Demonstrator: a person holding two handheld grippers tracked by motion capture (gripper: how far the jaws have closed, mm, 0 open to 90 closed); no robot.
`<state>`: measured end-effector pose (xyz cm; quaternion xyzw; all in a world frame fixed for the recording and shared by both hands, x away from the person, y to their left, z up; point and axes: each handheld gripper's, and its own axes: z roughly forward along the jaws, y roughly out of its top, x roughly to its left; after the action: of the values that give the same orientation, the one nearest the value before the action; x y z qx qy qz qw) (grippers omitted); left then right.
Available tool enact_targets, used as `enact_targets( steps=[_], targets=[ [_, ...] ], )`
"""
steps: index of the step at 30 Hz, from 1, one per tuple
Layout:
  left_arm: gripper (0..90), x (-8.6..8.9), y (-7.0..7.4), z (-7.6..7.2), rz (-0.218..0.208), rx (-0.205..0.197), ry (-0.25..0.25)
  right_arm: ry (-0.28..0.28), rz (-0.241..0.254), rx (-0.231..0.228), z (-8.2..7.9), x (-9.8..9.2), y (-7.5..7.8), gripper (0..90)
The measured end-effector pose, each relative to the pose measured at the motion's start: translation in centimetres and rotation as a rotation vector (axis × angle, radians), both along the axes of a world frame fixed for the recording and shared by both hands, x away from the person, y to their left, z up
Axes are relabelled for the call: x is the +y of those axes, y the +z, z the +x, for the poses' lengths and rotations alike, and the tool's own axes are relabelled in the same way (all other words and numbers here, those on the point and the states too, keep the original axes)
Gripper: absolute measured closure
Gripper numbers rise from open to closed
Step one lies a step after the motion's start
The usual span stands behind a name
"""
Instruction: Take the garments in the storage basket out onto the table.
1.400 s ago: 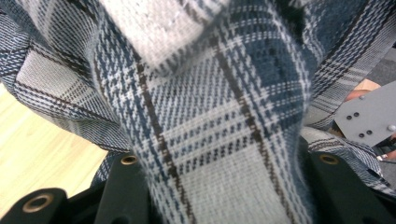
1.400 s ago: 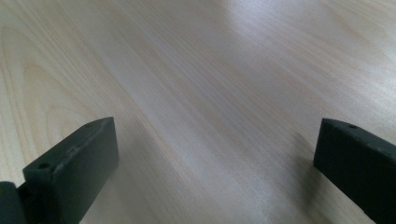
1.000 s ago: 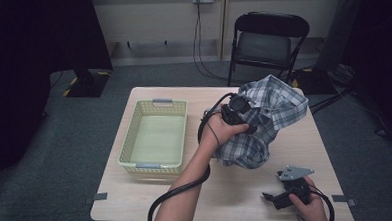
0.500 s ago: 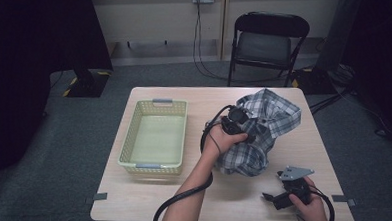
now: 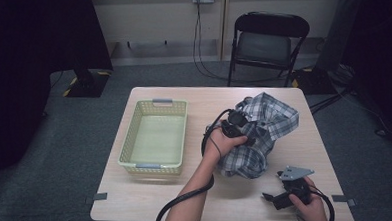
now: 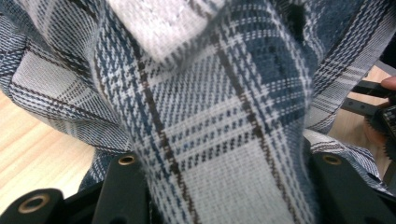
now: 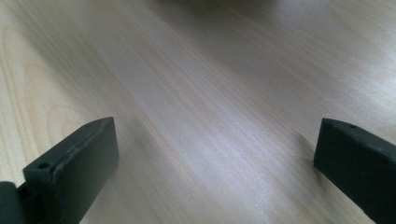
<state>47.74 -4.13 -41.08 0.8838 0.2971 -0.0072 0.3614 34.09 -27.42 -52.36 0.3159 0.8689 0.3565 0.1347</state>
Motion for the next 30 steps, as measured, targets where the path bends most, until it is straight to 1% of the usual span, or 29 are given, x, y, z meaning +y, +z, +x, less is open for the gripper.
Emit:
enact_targets(
  steps=[1,4,5,6,8,11,15,20,30],
  targets=[
    [50.9,0.0,-0.1,0.0,0.005,0.002,-0.003,0.0,0.0,0.0,0.0,0.0,0.0,0.0],
    [50.6,0.0,-0.7,0.1,-0.001,0.013,0.006,0.0,0.0,0.0,0.0,0.0,0.0,0.0],
    [50.3,0.1,-1.1,0.2,0.004,0.019,0.01,0.0,0.0,0.0,0.0,0.0,0.0,0.0],
    [50.2,0.1,-1.1,0.2,0.004,0.019,0.01,0.0,0.0,0.0,0.0,0.0,0.0,0.0],
    [50.2,0.0,-1.6,0.3,0.019,0.021,0.011,0.0,0.0,0.0,0.0,0.0,0.0,0.0],
    [49.7,0.0,-2.4,0.4,0.033,0.039,0.014,0.001,0.0,-0.001,0.0,0.0,0.0,0.0],
    [49.5,0.0,-3.2,0.5,0.05,0.048,0.021,0.001,0.0,-0.001,0.0,0.0,0.0,0.0],
    [49.0,0.1,-3.8,0.5,0.048,0.062,0.022,0.001,-0.001,-0.001,0.0,0.0,0.0,0.0],
    [48.2,0.2,-4.5,0.6,0.049,0.068,0.038,0.001,0.0,0.0,0.0,0.0,0.0,0.0]
  ],
)
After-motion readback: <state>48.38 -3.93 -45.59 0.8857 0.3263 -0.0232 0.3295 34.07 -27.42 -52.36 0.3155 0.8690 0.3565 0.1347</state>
